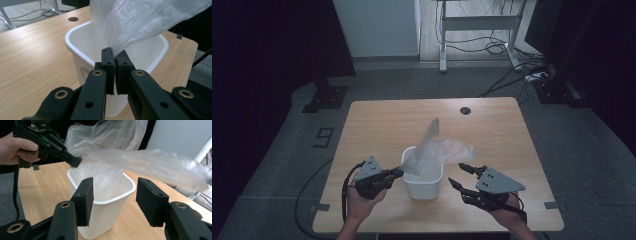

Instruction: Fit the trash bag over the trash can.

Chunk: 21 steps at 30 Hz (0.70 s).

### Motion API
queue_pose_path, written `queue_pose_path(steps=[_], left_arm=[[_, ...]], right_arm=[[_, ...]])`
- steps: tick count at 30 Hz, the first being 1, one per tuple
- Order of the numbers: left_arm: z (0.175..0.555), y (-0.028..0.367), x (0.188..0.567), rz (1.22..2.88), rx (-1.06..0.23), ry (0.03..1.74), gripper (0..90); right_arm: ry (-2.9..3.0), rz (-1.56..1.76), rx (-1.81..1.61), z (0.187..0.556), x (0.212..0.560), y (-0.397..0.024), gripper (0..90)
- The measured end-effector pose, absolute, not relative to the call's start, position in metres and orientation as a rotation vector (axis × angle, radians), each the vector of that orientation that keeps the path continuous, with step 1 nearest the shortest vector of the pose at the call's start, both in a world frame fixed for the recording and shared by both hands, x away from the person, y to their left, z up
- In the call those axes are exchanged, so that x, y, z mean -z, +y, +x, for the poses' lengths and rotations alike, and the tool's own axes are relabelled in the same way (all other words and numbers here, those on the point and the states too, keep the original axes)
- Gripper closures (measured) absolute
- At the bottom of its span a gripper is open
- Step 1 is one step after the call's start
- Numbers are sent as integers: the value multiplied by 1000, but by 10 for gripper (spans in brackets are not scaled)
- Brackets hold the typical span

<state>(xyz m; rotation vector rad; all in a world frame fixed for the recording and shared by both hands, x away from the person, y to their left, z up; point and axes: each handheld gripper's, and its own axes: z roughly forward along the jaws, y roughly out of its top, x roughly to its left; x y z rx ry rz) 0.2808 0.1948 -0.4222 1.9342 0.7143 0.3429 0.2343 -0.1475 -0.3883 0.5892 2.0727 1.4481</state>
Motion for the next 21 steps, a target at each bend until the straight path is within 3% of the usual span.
queue_pose_path(steps=[21], left_arm=[[273, 194, 424, 1942, -367, 673, 854]], right_arm=[[1980, 815, -1531, 259, 374, -150, 432]])
